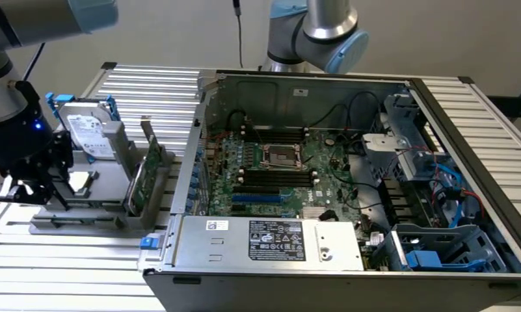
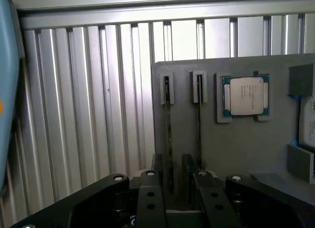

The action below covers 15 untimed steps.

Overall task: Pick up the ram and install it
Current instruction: 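Pick up the ram and move it above insertion slot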

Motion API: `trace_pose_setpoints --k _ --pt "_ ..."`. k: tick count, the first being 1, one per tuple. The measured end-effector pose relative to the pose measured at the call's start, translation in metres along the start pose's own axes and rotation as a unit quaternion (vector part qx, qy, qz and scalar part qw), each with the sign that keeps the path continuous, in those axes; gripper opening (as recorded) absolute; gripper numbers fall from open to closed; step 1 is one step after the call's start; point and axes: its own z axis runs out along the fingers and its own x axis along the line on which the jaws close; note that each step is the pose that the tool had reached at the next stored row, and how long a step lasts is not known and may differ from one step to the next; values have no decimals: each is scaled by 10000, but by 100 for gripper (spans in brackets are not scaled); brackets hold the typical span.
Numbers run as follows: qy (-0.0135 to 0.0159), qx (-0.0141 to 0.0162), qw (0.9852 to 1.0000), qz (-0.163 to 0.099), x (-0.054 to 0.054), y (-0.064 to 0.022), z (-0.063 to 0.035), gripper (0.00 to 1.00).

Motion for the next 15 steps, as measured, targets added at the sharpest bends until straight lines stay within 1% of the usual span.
trace_pose_setpoints --k 8,15 --pt "2 5 9999 -166 36 -3 146 31" --pt "3 13 9992 -396 36 -4 274 31"
